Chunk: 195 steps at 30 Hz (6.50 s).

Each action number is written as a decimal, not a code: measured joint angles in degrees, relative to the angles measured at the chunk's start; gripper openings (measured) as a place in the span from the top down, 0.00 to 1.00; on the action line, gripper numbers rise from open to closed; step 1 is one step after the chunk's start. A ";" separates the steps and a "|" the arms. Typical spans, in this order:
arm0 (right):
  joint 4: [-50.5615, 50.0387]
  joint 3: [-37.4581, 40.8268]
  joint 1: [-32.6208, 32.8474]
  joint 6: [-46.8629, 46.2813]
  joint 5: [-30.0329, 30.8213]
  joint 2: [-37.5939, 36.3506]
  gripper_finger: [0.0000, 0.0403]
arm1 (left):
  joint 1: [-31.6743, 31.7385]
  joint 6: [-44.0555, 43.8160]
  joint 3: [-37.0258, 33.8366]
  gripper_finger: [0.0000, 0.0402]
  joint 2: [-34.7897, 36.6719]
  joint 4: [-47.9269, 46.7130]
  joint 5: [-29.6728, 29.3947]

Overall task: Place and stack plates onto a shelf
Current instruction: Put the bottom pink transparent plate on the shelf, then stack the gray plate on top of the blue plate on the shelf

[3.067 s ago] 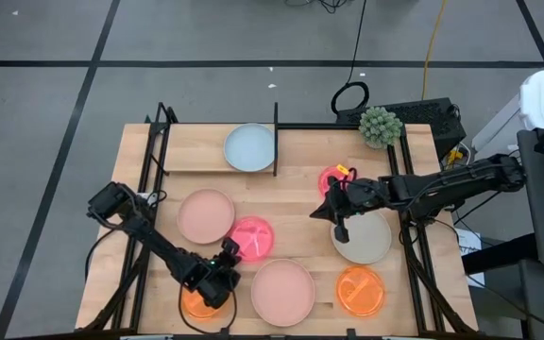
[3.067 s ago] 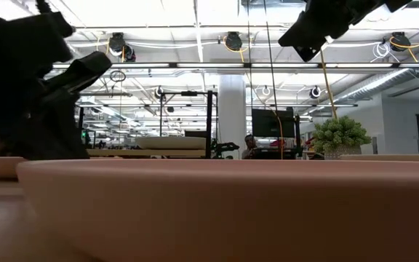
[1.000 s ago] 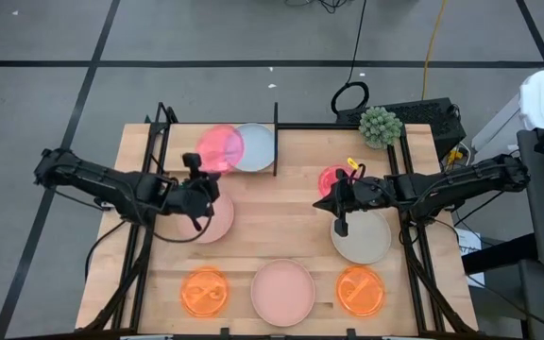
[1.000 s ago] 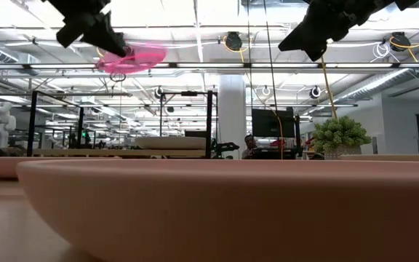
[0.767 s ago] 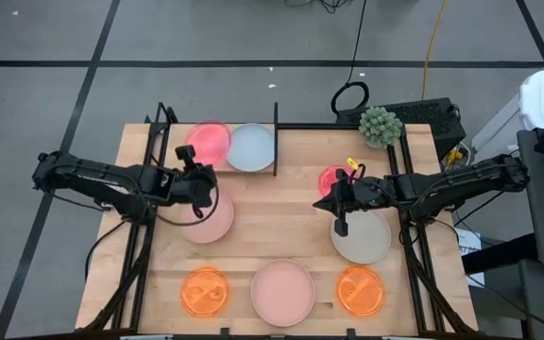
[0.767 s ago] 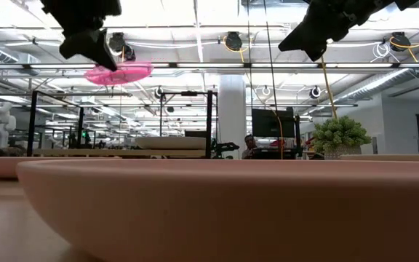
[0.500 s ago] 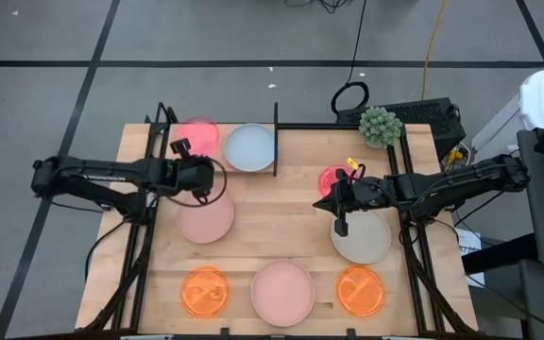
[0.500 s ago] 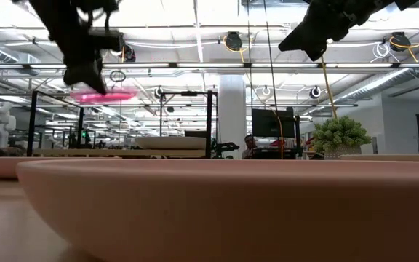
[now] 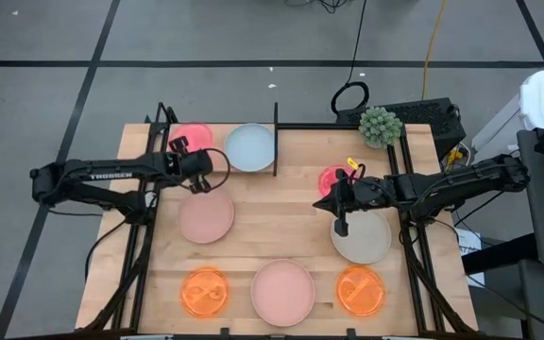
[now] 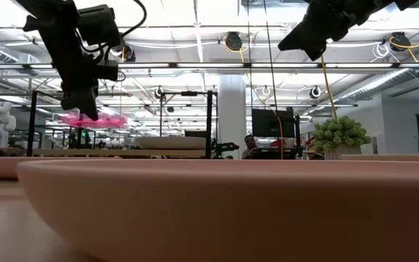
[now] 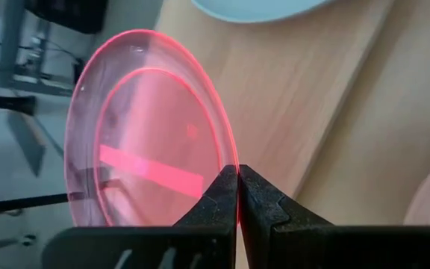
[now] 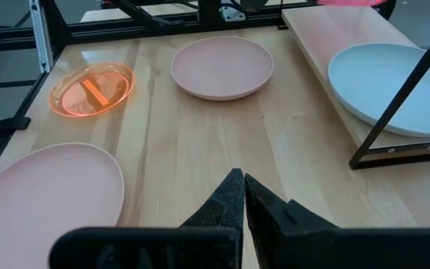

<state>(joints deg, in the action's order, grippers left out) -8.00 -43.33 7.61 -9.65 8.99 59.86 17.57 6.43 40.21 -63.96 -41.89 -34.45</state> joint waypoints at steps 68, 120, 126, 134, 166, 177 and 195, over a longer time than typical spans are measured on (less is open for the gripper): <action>0.01 0.00 0.00 -0.66 -0.07 -0.02 1.00 | -0.29 -11.13 -3.69 0.67 2.86 12.97 12.04; -40.49 -32.41 36.74 -48.82 13.24 30.76 0.78 | -32.73 -15.58 -3.67 0.67 6.40 22.52 13.43; -46.41 -32.41 38.68 -51.57 13.28 32.43 0.64 | -32.73 -15.16 -3.67 0.67 6.40 22.52 13.43; -52.43 -32.37 39.43 -52.14 12.77 35.76 0.57 | -32.73 -15.16 -3.67 0.67 6.40 22.65 13.41; -37.68 -13.31 32.13 -52.57 8.87 38.42 0.69 | -32.73 -12.92 -3.67 0.67 6.40 22.97 13.41; -38.33 -13.27 32.09 -53.31 7.78 36.73 0.98 | -32.73 -12.78 -3.67 0.67 6.40 22.95 13.41; -39.77 -18.11 32.20 -50.35 7.43 35.52 0.98 | -32.73 -12.91 -3.66 0.67 6.40 22.95 13.40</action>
<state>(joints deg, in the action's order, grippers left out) -47.77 -61.45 39.81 -60.00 16.43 95.37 -15.16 -6.48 36.55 -57.56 -18.94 -21.05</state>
